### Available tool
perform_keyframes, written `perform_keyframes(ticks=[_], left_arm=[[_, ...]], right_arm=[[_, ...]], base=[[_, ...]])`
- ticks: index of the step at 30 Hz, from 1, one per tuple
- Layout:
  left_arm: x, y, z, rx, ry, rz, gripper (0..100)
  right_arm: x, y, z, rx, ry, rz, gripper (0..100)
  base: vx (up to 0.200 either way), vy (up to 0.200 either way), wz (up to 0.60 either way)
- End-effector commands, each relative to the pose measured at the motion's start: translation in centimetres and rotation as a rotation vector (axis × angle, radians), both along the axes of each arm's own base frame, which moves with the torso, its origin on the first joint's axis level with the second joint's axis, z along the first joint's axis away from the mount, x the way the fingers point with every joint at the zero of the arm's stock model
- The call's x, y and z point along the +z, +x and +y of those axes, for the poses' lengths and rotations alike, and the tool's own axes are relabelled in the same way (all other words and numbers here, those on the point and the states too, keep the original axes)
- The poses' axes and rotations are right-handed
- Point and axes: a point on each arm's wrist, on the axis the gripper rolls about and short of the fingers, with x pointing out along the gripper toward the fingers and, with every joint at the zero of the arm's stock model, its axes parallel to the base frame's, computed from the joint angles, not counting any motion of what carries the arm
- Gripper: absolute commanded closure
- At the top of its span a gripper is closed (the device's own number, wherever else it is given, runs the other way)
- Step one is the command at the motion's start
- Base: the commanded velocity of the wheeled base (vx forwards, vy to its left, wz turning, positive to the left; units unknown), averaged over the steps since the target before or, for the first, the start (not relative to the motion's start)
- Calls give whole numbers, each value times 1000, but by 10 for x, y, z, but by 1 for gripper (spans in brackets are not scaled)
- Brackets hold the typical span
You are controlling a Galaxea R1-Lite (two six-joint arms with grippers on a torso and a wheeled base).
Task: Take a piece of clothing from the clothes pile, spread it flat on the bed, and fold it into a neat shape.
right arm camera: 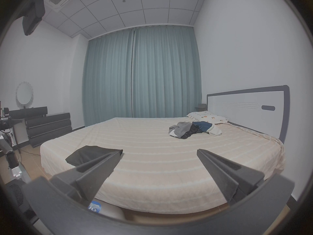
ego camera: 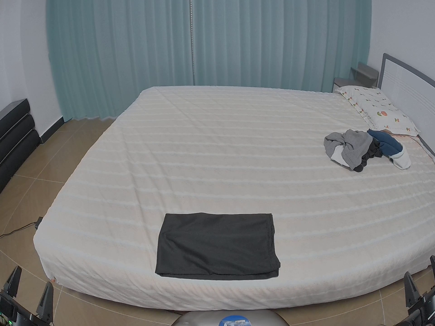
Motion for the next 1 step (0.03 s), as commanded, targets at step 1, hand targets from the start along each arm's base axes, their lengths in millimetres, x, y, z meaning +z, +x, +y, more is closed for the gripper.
perform_keyframes(ticks=[1], left_arm=[[-5,1,0,2,3,9,0]], right_arm=[[-5,0,0,0,2,5,0]], base=[[0,0,0]])
